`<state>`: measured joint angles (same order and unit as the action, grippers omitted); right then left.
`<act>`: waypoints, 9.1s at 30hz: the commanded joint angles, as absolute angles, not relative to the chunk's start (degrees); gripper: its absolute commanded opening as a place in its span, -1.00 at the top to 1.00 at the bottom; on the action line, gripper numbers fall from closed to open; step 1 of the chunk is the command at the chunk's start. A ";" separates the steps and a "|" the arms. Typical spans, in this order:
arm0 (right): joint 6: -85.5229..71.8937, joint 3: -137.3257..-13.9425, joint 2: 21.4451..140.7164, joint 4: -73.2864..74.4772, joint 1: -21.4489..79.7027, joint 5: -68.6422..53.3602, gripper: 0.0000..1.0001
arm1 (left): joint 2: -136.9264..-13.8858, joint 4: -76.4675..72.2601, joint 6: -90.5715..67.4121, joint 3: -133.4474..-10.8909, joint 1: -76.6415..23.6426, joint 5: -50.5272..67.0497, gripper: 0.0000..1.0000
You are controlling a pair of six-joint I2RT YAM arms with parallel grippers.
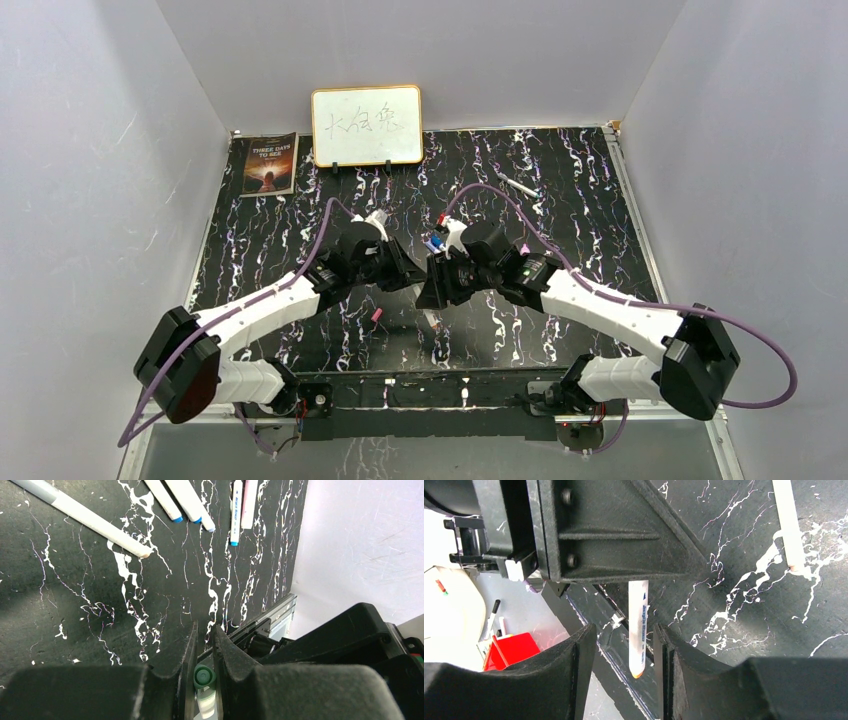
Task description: Open the pen caps
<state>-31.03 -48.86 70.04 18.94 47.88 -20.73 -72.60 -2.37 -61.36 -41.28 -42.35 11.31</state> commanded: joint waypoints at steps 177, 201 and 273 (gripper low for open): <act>-18.55 -71.15 90.87 30.85 14.32 -2.78 -0.35 | -71.57 32.19 -35.29 -52.70 -25.75 -6.82 -0.02; -22.07 -121.29 136.98 25.44 0.97 -5.43 -0.31 | -66.99 31.31 -33.87 -53.71 -25.75 3.58 -0.97; -41.62 -56.80 69.88 8.50 38.57 -32.78 1.00 | -52.90 -1.56 -60.29 -40.14 -26.77 26.69 -0.97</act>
